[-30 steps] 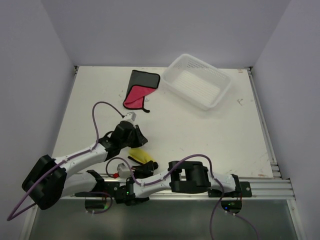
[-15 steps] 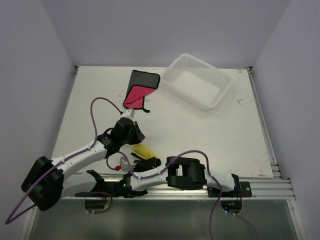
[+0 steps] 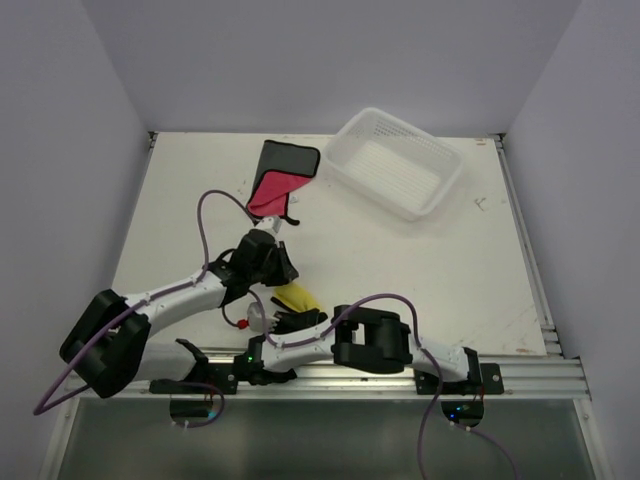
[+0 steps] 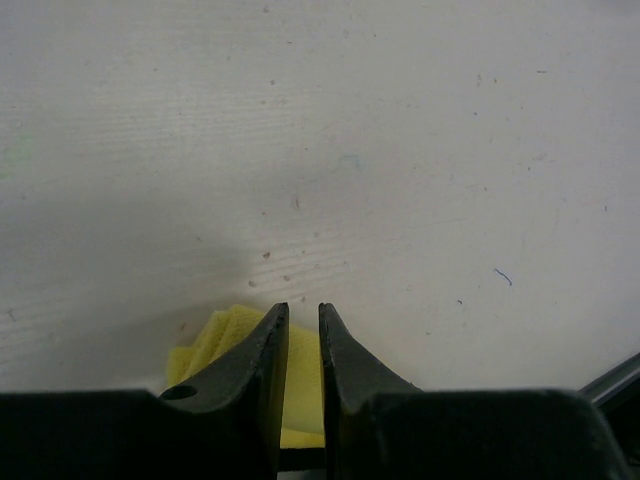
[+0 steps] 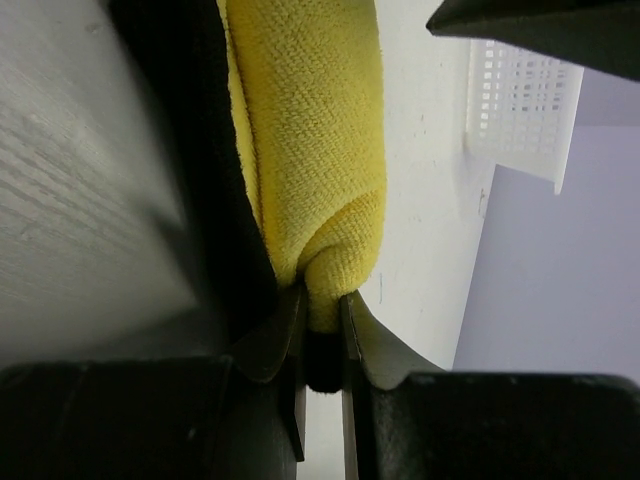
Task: Roll the towels
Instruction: Roll the towel
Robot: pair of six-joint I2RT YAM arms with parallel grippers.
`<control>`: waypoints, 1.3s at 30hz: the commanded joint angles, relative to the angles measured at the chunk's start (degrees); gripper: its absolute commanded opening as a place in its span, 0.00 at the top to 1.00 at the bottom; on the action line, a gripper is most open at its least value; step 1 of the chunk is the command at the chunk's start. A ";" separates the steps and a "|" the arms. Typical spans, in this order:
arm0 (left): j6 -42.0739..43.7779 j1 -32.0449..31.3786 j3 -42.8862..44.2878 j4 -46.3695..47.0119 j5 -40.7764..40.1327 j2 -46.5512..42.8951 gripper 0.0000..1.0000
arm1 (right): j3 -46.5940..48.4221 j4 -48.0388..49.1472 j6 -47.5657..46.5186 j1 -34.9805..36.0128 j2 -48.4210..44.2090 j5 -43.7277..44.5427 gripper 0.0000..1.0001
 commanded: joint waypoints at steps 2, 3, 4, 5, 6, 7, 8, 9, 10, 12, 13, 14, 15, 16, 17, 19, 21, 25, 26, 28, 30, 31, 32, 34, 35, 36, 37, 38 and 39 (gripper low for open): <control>1.24 0.43 0.19 9.37 9.68 2.80 0.79 | -0.28 1.47 3.20 -0.82 0.42 -4.49 1.00; 1.15 0.43 -0.16 9.81 10.57 3.34 0.81 | -0.10 1.38 3.38 -0.90 0.60 -4.50 1.00; 1.15 0.52 -0.34 10.25 11.36 3.69 0.82 | 0.07 1.38 3.38 -0.91 0.69 -4.50 1.00; 1.15 0.52 -0.52 10.17 12.07 4.13 0.83 | 0.08 1.30 3.38 -0.82 0.78 -4.58 1.00; 1.24 0.43 -1.04 10.08 12.33 4.22 0.84 | -0.01 1.38 3.55 -0.90 0.60 -4.58 1.00; 1.41 0.43 -1.31 9.73 12.68 4.13 0.85 | -0.10 1.38 3.47 -0.99 0.69 -4.58 1.00; 1.50 0.52 -1.57 9.38 12.86 4.05 0.85 | -0.10 1.38 3.47 -0.91 0.69 -4.50 1.00; 1.67 0.43 -1.83 8.07 12.95 3.96 0.86 | -0.10 1.38 3.47 -0.99 0.60 -4.58 1.00; 1.76 0.43 -2.10 7.62 12.95 3.78 0.86 | -0.10 1.38 3.47 -0.91 0.69 -4.58 1.00; 1.77 0.43 -2.97 6.31 12.52 2.82 0.87 | 0.07 1.38 3.20 -1.08 0.78 -4.76 1.00; 1.76 0.43 -3.33 6.04 12.16 2.38 0.87 | 0.16 1.38 3.29 -0.99 0.95 -4.85 1.00; 1.85 0.43 -3.68 5.95 11.90 1.59 0.87 | 0.25 1.38 3.12 -1.17 1.04 -4.85 1.00; 2.03 0.43 -4.20 5.68 11.90 1.50 0.88 | 0.51 1.38 3.11 -1.26 1.30 -4.93 1.00; 2.20 0.43 -4.38 5.60 11.98 1.50 0.88 | 0.60 1.12 3.11 -1.17 1.30 -4.93 1.00; 2.29 0.43 -4.65 5.51 12.16 1.93 0.88 | 0.69 1.12 3.11 -1.17 1.30 -4.93 1.00; 2.47 0.43 -5.08 5.86 12.16 2.90 0.88 | 0.69 1.12 3.03 -1.17 1.30 -4.93 1.00; 2.55 0.43 -5.52 6.47 12.25 4.74 0.89 | 0.52 1.29 3.03 -1.17 1.22 -4.93 1.00; 3.08 0.43 -5.88 6.56 11.72 8.34 0.92 | 0.25 1.38 3.11 -1.17 0.78 -4.85 1.00; 3.26 0.35 -5.88 6.30 11.02 9.83 0.92 | 0.25 1.47 3.11 -1.17 0.78 -4.93 1.00; 3.52 0.43 -5.88 6.12 10.58 10.98 0.93 | 0.16 1.47 2.94 -1.17 0.69 -4.85 1.00; 3.52 0.35 -6.58 7.08 10.40 12.13 0.93 | -0.10 1.82 2.76 -1.17 0.43 -4.76 1.00; 3.44 0.35 -6.84 7.44 10.40 12.57 0.93 | -0.36 2.08 2.76 -1.08 0.08 -4.76 1.00; 3.35 0.35 -7.19 7.79 10.14 13.27 0.94 | -0.63 2.35 2.94 -1.08 -0.54 -4.59 1.00; 3.17 0.43 -7.46 8.75 10.05 14.58 0.94 | -1.68 2.70 3.20 -0.91 -1.42 -4.23 0.98; 3.17 0.35 -7.55 8.93 9.88 15.03 0.95 | -2.29 3.48 3.29 -0.73 -2.81 -3.88 0.96; 3.08 0.35 -7.55 9.20 9.79 15.47 0.96 | -3.52 4.10 3.20 -0.56 -3.61 -3.88 0.93; 3.08 0.35 -7.55 9.37 9.79 16.25 0.96 | -4.31 4.54 3.12 -0.29 -4.40 -3.71 0.91; 3.08 0.35 -7.55 9.46 9.70 16.35 0.96 | -5.10 6.20 3.03 0.32 -5.45 -3.62 0.89; 3.08 0.35 -7.46 9.46 9.61 16.70 0.96 | -6.85 7.17 1.98 0.59 -7.20 -3.62 0.84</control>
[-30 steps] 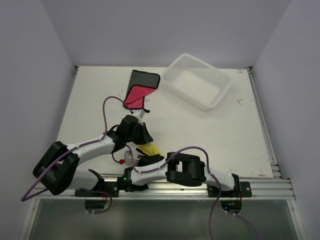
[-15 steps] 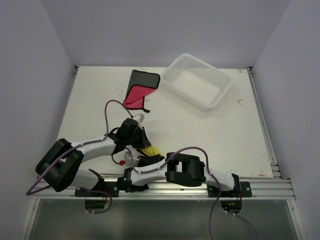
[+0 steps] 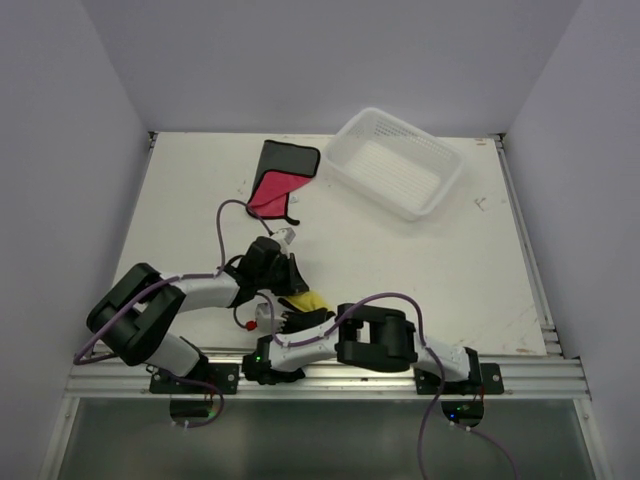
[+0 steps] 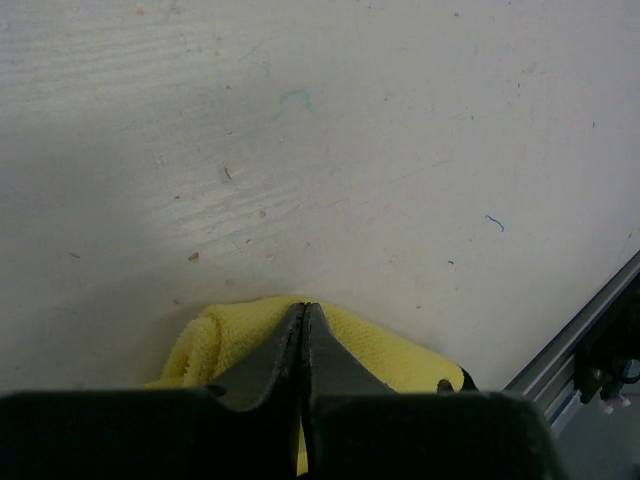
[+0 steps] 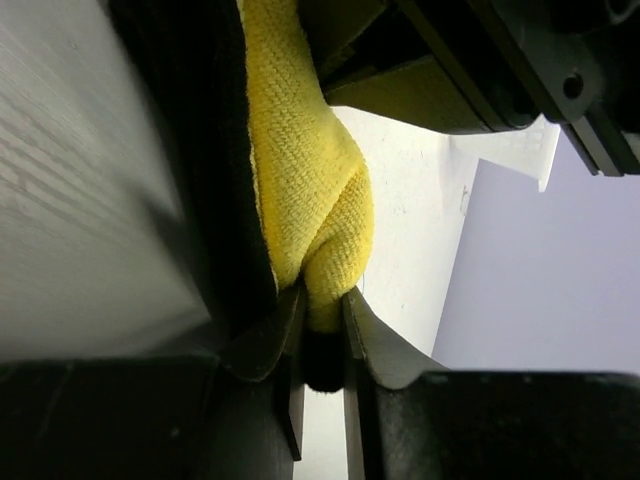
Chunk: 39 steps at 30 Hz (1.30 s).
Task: Roll the towels
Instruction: Roll the towel
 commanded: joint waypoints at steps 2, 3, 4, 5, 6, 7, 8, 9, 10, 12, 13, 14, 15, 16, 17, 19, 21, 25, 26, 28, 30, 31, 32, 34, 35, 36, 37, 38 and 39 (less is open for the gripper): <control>2.17 0.13 -3.16 -5.75 -3.55 4.46 0.96 | -4.29 9.39 2.26 1.72 -7.73 -4.07 0.72; 2.34 0.04 -2.98 -6.01 -3.55 4.46 0.96 | -5.69 10.02 1.90 2.08 -9.30 -4.60 0.64; 2.43 0.04 -2.80 -6.28 -3.72 4.46 0.96 | -6.40 10.63 1.46 2.26 -10.01 -4.78 0.60; 2.43 0.04 -2.54 -6.45 -4.07 4.37 0.96 | -7.10 11.51 1.28 2.43 -10.71 -4.87 0.57; 2.60 0.13 -2.28 -7.06 -4.42 4.20 0.96 | -8.50 11.95 1.37 2.52 -12.46 -4.96 0.52; 2.60 0.13 -2.10 -7.33 -4.69 3.94 0.96 | -9.30 13.00 1.37 2.70 -13.26 -5.04 0.50; 2.69 0.04 -2.01 -7.59 -4.86 3.85 0.96 | -10.18 13.53 1.28 2.78 -14.31 -4.96 0.46; 2.69 0.04 -1.92 -7.68 -4.95 3.85 0.96 | -11.75 14.15 1.28 2.78 -16.07 -4.96 0.44; 2.69 0.04 -1.92 -7.68 -5.04 3.93 0.96 | -12.55 15.20 1.37 2.87 -16.95 -4.96 0.43; 2.69 0.04 -1.57 -7.86 -5.04 4.20 0.96 | -14.49 16.17 1.63 3.05 -18.62 -5.04 0.40; 2.69 0.04 -1.48 -7.77 -4.95 4.37 0.96 | -15.10 17.31 1.54 3.14 -20.29 -5.31 0.39; 2.61 0.04 -1.40 -7.77 -4.95 4.46 0.96 | -16.24 17.75 1.46 3.14 -21.00 -5.48 0.37; 2.60 0.13 -1.31 -7.77 -4.95 4.46 0.96 | -16.86 18.19 1.37 3.05 -21.88 -5.74 0.37; 2.69 0.04 -1.22 -7.77 -4.95 4.46 0.96 | -17.48 19.33 1.37 3.14 -23.45 -5.83 0.37; 2.69 0.04 -1.13 -7.77 -4.95 4.46 0.96 | -18.79 19.86 1.37 3.14 -24.42 -6.10 0.36; 2.69 0.04 -0.96 -7.86 -5.30 4.55 0.96 | -20.20 22.31 0.84 3.22 -26.18 -6.62 0.36; 2.69 0.04 -0.96 -7.86 -5.39 4.72 0.96 | -22.48 23.99 0.23 3.31 -29.52 -7.41 0.36; 2.69 0.04 -1.04 -7.77 -5.57 5.17 0.97 | -26.44 29.25 -1.97 3.58 -36.46 -9.43 0.36; 2.78 0.04 -1.04 -7.77 -5.65 5.25 0.97 | -28.27 30.23 -2.93 3.58 -38.04 -9.96 0.36; 2.69 0.04 -1.13 -7.51 -5.57 5.34 0.97 | -30.30 33.64 -4.08 3.49 -42.96 -11.72 0.36; 2.60 0.04 -1.22 -7.51 -5.57 5.17 0.97 | -32.59 35.33 -5.66 3.58 -47.17 -13.12 0.35; 2.52 0.04 -1.39 -7.42 -5.48 4.99 0.97 | -33.12 36.03 -6.10 3.58 -48.24 -13.39 0.35; 2.34 0.04 -1.40 -7.42 -5.57 4.82 0.97 | -33.65 36.12 -6.45 3.58 -49.03 -13.74 0.35; 2.25 0.04 -1.66 -7.33 -5.57 4.37 0.97 | -34.35 36.73 -6.80 3.40 -51.32 -14.27 0.35; 2.25 0.04 -1.75 -7.33 -5.57 4.11 0.97 | -35.40 37.18 -6.63 3.23 -52.11 -14.36 0.35; 2.25 0.04 -1.83 -7.33 -5.65 3.85 0.97 | -36.02 37.70 -6.46 2.96 -53.08 -14.71 0.35; 2.25 0.04 -2.01 -7.16 -5.66 3.67 0.97 | -36.72 39.88 -6.54 1.57 -55.00 -17.84 0.39; 2.25 0.04 -2.10 -7.07 -5.57 3.41 0.97 | -38.82 41.56 -6.72 0.25 -56.32 -20.31 0.42; 2.17 0.13 -2.27 -6.98 -5.57 2.80 0.97 | -40.06 45.14 -6.72 -3.16 -57.21 -23.47 0.44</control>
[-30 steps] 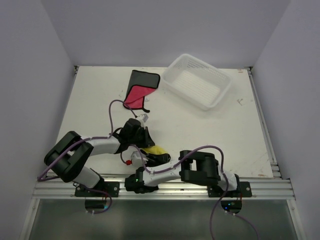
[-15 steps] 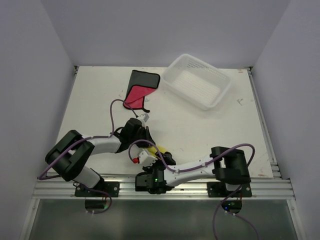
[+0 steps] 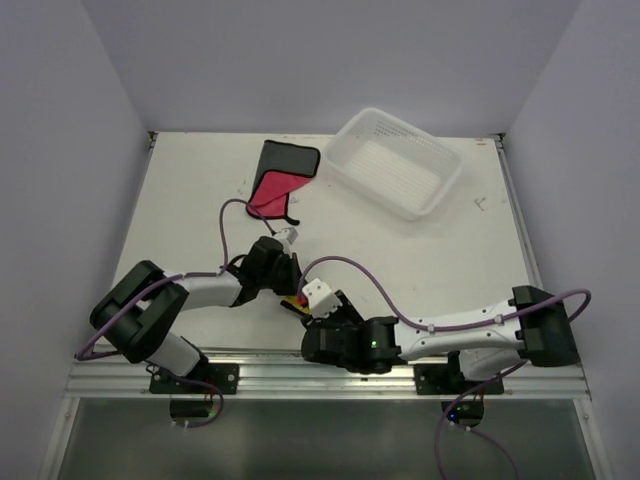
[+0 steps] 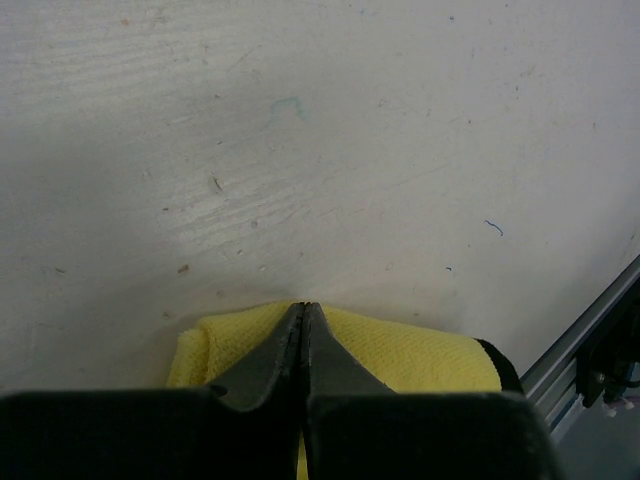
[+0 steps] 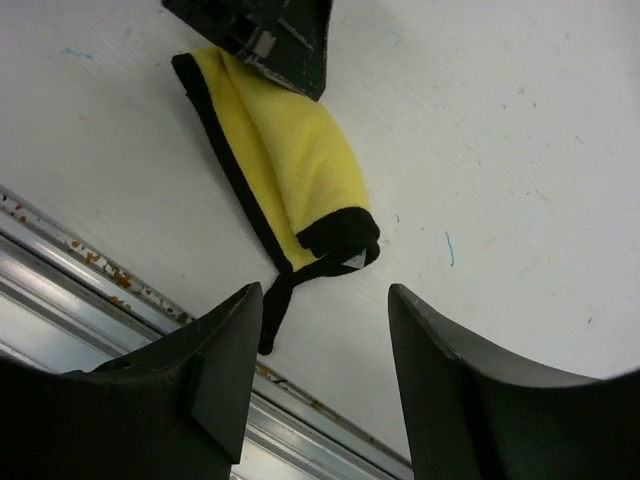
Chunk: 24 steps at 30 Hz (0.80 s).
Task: Roll the towels
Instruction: Roll the towel
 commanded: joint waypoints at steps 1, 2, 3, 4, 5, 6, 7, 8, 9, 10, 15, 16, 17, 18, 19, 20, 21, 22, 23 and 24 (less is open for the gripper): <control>2.25 0.72 -3.45 -7.73 -5.59 0.94 0.97 | -5.20 9.69 -0.42 -6.90 -5.91 -13.15 0.46; 2.25 0.72 -3.54 -7.72 -5.59 0.58 0.97 | -6.35 11.63 -0.77 -9.18 -6.80 -17.48 0.46; 2.43 0.72 -3.63 -7.64 -5.50 0.15 0.97 | -7.41 13.04 -0.78 -13.21 -7.59 -20.31 0.46; 2.69 0.72 -3.63 -7.81 -5.50 0.05 0.97 | -8.98 15.49 -1.73 -15.07 -8.90 -22.60 0.44; 2.87 0.80 -3.63 -7.90 -5.59 -0.03 0.97 | -9.44 16.47 -2.53 -17.09 -9.18 -28.37 0.43; 2.96 0.72 -3.72 -7.90 -5.68 -0.21 0.97 | -9.35 16.66 -2.97 -20.51 -9.27 -30.17 0.43; 3.13 0.72 -3.72 -7.64 -5.68 -0.21 0.97 | -9.18 16.57 -3.76 -22.02 -9.36 -31.66 0.42; 3.13 0.80 -3.89 -7.55 -5.59 -0.21 0.97 | -9.00 16.57 -4.29 -23.43 -9.01 -34.90 0.42; 3.13 0.81 -3.98 -7.46 -5.59 -0.21 0.98 | -8.65 16.31 -4.64 -26.14 -8.48 -37.02 0.42; 3.13 0.72 -4.16 -7.20 -5.59 -0.21 0.98 | -8.13 16.31 -4.64 -27.65 -7.87 -39.13 0.41; 3.13 0.72 -4.51 -6.49 -5.15 -0.47 0.98 | -6.81 18.06 -5.52 -31.88 -0.40 -48.72 0.44; 3.22 0.72 -4.51 -6.49 -5.24 -0.47 0.98 | -6.37 17.98 -6.04 -31.88 0.56 -50.12 0.46; 3.31 0.80 -4.42 -6.49 -5.24 -0.47 0.98 | -6.10 17.80 -6.22 -31.97 1.36 -50.66 0.46; 3.39 0.72 -4.42 -6.58 -5.24 -0.47 0.98 | -5.75 17.19 -6.49 -31.97 2.93 -50.75 0.48; 3.74 0.72 -4.25 -6.75 -5.24 -0.47 0.98 | -5.92 17.45 -6.75 -31.97 3.47 -50.75 0.51; 3.92 0.72 -4.25 -6.93 -5.32 -0.56 0.99 | -6.19 17.62 -6.75 -31.97 3.82 -50.58 0.54; 4.01 0.80 -3.99 -7.11 -5.67 -0.56 0.99 | -6.36 18.15 -6.75 -32.05 4.17 -50.49 0.62; 4.27 0.72 -3.90 -7.37 -5.76 -0.56 0.99 | -6.89 18.41 -6.75 -32.06 4.35 -50.49 0.67; 4.36 0.72 -3.72 -7.46 -5.94 -0.65 0.99 | -7.06 18.59 -6.75 -32.06 4.53 -50.75 0.71; 4.45 0.80 -3.46 -7.63 -6.11 -0.56 0.99 | -7.50 19.46 -6.75 -32.06 4.44 -51.01 0.77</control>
